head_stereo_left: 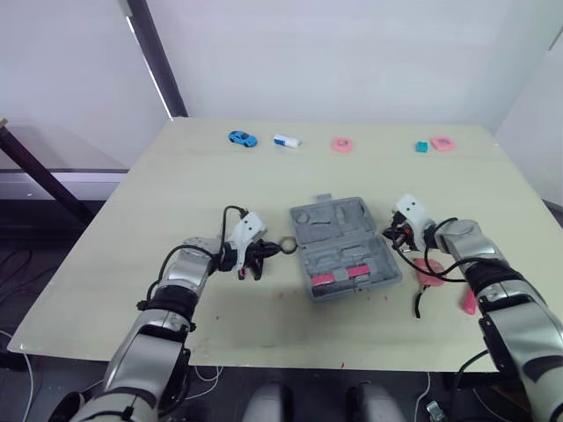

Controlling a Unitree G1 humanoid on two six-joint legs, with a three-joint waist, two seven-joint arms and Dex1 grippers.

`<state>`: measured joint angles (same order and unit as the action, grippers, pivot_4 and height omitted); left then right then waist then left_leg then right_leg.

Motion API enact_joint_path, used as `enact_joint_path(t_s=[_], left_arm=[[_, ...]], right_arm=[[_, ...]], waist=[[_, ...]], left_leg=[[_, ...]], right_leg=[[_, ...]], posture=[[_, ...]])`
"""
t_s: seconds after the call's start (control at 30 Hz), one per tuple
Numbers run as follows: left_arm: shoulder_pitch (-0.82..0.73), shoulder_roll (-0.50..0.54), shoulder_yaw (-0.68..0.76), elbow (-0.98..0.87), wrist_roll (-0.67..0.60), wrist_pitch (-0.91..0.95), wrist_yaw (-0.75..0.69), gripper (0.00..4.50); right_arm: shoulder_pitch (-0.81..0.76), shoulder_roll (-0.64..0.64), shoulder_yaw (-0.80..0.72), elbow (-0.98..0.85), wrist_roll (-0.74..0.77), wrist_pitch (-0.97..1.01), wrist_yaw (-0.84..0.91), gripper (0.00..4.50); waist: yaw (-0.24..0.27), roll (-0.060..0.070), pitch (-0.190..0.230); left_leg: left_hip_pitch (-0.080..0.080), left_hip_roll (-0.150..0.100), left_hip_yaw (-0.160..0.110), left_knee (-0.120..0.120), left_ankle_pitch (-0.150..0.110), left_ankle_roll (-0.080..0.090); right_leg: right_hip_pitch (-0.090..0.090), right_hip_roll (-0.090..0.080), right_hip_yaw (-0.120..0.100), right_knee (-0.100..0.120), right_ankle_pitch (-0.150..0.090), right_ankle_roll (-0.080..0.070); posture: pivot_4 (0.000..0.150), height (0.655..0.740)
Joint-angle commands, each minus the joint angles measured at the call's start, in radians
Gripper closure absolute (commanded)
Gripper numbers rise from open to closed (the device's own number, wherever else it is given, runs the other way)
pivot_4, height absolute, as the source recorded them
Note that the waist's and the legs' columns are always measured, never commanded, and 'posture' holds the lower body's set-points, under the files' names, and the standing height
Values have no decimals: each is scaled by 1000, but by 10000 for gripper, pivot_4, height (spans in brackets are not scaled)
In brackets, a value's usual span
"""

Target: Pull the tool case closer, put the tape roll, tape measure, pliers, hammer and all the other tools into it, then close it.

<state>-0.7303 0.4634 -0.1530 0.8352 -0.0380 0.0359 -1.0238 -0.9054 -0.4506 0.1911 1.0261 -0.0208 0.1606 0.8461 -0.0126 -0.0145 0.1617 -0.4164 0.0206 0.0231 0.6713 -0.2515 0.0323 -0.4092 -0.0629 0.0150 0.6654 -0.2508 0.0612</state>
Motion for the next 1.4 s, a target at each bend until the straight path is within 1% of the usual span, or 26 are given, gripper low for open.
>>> enact_joint_path(t_s=[0.03, 0.4, 0.77, 1.03, 1.23, 1.4], left_arm=[[-39, -22, -16, 56, 32, -29, -1, 43919], [-59, -49, -17, 99, 59, -52, -30, 43919], [-65, -60, -4, 105, 56, -28, -53, 43919], [-73, -15, 14, 104, 55, -21, -76, 43919], [-52, 15, 19, 48, 42, 8, -126, 43919], [-32, 9, 21, -18, 21, 55, -173, 43919]], right_arm=[[-30, 16, -19, 39, -8, -56, 14, 45000], [-33, 40, -45, 69, -20, -103, 40, 45000], [-37, 39, -60, 85, -39, -118, 37, 45000], [-41, 40, -64, 91, -51, -125, 31, 45000], [-42, 40, -68, 95, -53, -131, 22, 45000], [-40, 38, -68, 95, -54, -134, 21, 45000]], waist=[[1, 0, 0], [-4, 0, 0], [-3, 0, 0], [-6, 0, 0], [-23, 0, 0], [-29, 0, 0]], left_leg=[[0, 0, 0, 0, 0, 0], [2, 0, -1, 1, 0, 0], [2, 0, -1, 1, 0, 0], [2, 0, -1, 1, 0, 0], [1, 0, -1, 1, 0, 0], [1, 0, -1, 1, 0, 0]], right_leg=[[0, 0, 0, 0, 0, 0], [0, 0, 1, 4, 0, 0], [0, 0, 1, 4, 0, 0], [0, 0, 1, 4, 0, 0], [0, 0, 1, 4, 0, 0], [0, 0, 1, 3, 0, 0]], posture=[[1500, 7400], [1500, 7400], [1500, 7400], [1500, 7400], [1500, 7400], [1500, 7400]])
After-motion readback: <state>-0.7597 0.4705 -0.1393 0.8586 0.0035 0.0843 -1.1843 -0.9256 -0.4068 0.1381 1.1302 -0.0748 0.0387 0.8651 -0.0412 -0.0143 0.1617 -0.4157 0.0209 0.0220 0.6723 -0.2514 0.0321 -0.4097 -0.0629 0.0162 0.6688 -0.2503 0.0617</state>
